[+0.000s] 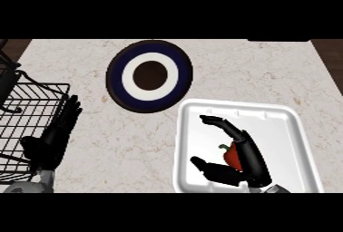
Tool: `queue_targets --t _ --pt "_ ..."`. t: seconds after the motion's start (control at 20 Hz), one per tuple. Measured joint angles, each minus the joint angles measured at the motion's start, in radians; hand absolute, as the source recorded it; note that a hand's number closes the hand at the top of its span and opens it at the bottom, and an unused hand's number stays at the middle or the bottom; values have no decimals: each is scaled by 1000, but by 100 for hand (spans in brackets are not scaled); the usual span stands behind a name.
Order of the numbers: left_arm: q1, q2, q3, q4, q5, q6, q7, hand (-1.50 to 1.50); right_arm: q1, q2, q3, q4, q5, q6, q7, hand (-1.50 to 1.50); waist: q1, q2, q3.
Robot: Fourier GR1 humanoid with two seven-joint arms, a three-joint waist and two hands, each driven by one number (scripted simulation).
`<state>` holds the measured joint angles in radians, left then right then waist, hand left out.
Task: Pick the bell pepper from the tray and place it in the plate
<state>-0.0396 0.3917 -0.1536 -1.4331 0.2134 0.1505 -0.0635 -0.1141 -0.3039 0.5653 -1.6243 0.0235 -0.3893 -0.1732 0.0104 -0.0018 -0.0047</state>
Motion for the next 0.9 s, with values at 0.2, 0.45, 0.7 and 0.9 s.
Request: queue_targets --t 0.2,0.45,0.7,0.9 --pt "11 -8 15 38 -2 -37 -46 0 88 18 53 4 107 -68 -106 -150 -9 1 3" --pt "6 -22 37 60 -7 -60 -69 0 203 -55 38 -116 202 -125 -95 -150 -16 -1 6" --pt "4 -34 43 66 -23 -58 -80 0 265 -169 25 -222 340 -121 64 -150 -20 -2 5" --pt "8 -38 47 75 -26 -65 -93 0 266 -291 -2 -288 418 -25 238 -150 -20 -2 4"
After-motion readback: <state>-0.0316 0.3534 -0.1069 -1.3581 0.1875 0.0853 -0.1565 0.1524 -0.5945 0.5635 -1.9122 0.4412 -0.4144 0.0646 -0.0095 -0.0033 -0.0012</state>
